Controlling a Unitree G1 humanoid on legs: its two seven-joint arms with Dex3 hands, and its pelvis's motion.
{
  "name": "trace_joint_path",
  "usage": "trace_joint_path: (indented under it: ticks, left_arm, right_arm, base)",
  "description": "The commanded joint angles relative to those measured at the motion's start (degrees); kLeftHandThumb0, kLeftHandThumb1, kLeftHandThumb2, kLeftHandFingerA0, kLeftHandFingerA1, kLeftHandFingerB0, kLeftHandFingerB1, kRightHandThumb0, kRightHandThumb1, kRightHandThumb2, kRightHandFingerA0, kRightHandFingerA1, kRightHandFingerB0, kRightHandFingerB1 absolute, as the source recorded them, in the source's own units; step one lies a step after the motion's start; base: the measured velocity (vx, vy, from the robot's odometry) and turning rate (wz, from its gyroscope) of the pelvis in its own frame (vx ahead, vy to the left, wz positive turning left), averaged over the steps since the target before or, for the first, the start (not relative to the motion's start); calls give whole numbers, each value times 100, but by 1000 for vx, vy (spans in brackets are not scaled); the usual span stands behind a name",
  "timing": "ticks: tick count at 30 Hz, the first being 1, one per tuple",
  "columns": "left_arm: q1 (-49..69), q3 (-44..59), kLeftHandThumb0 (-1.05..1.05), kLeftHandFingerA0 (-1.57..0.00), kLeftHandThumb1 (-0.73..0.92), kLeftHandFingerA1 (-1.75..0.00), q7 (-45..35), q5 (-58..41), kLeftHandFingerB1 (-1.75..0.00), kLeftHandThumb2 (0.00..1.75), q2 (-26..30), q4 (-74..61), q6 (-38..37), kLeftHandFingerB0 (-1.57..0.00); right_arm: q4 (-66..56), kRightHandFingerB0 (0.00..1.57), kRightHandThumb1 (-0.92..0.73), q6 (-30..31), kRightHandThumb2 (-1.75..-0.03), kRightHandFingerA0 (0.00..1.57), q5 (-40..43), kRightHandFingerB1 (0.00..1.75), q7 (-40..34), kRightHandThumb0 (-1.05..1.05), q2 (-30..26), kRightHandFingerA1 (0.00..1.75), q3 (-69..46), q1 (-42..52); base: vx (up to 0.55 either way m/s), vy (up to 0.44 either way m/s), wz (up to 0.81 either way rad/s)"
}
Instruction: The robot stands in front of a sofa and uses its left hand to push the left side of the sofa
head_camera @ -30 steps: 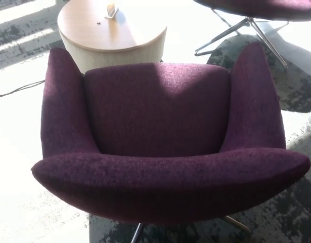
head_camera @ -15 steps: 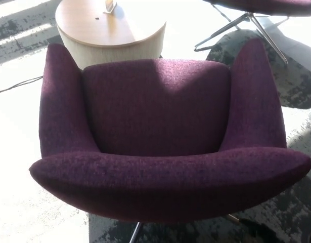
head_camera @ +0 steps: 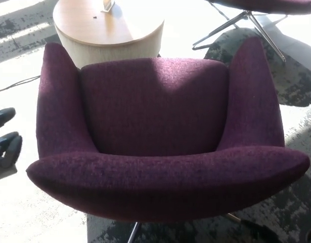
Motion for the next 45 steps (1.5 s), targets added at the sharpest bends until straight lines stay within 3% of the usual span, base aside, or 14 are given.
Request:
trace_joint_path:
  ticks: [1, 4, 5, 12, 13, 16, 17, 18, 28, 30, 31, 37, 38, 45]
  left_arm:
    - [-125, -452, -37, -3, 48, -52, 206, 414, -48, 112, -339, 101, 207, 0]
    - [-126, -507, -37, -3, 48, -52, 231, 399, -48, 112, -344, 100, 222, 0]
    - [-149, -630, -83, -12, 92, -40, 241, 491, -35, 74, -438, 167, 210, -17]
    - [-79, -888, -85, -14, 92, -40, 324, 635, -34, 74, -575, 281, 252, -16]
    - [-45, -907, -38, -2, 47, -50, 315, 632, -47, 111, -590, 270, 268, 0]
    - [84, -962, -37, -3, 46, -50, 327, 636, -47, 111, -599, 184, 218, -1]
    - [120, -978, -37, -3, 46, -50, 337, 646, -47, 111, -601, 153, 198, -1]
    - [161, -1003, -86, -17, 92, -39, 334, 652, -34, 73, -610, 96, 215, -18]
    - [592, -1428, -83, -25, 92, -39, 201, 701, -34, 75, -862, -967, 450, -24]
    - [642, -1534, -89, -23, 78, -46, 198, 727, -40, 91, -920, -1115, 437, -20]
    - [675, -1633, -81, -25, 92, -41, 157, 736, -35, 74, -995, -1260, 432, -25]
    - [874, -2111, -79, -25, 92, -40, -35, 819, -34, 72, -1094, -2056, 710, -24]
    - [920, -2230, -80, -24, 91, -40, -57, 853, -33, 72, -1108, -2231, 777, -23]
    - [1162, -2732, -78, -26, 92, -39, -277, 817, -33, 69, -1060, -2972, 1211, -27]
  right_arm:
    - [-28, 50, -81, -217, -66, 50, -14, 35, 26, -71, 29, 36, 109, 98]
    - [-30, 50, -81, -227, -66, 50, 2, 35, 17, -71, 23, 36, 139, 108]
    - [8, 49, -81, -249, -65, 52, 42, 35, 53, -72, 26, 36, 122, 102]
    - [-60, 50, -81, -300, -65, 54, 149, 36, 228, -69, 73, 37, 86, 134]
    - [-72, 51, -80, -307, -65, 54, 183, 36, 286, -69, 61, 38, 66, 127]
    - [-135, 48, -71, -314, -76, 53, 169, 40, 264, -74, 54, 43, 73, 157]
    - [-151, 48, -71, -325, -76, 53, 164, 40, 264, -74, 51, 43, 78, 169]
    - [-132, 52, -80, -321, -65, 55, 162, 36, 244, -67, 51, 37, 71, 165]
    - [-110, 54, -80, -337, -65, 57, 87, 37, 169, -68, 45, 38, 153, 92]
    - [-121, 53, -81, -330, -65, 57, 51, 37, 131, -69, 21, 38, 168, 86]
    - [-135, 50, -71, -320, -73, 56, 28, 39, 100, -75, 8, 42, 179, 81]
    - [-159, 53, -80, -278, -65, 60, 18, 36, 56, -71, 21, 39, 204, 15]
    - [-122, 49, -70, -295, -76, 57, 2, 41, 53, -77, 9, 44, 213, -6]
    - [-123, 50, -69, -337, -76, 59, -15, 41, 23, -76, -2, 44, 263, -35]
  base:
    - [0, 0, 0]
    - [0, 0, 0]
    - [0, 0, 0]
    - [0, 0, 0]
    - [0, 0, 0]
    - [0, 0, 0]
    - [0, 0, 0]
    - [0, 0, 0]
    - [0, 0, 0]
    - [0, 0, 0]
    - [0, 0, 0]
    - [0, 0, 0]
    - [0, 0, 0]
    - [0, 0, 2]
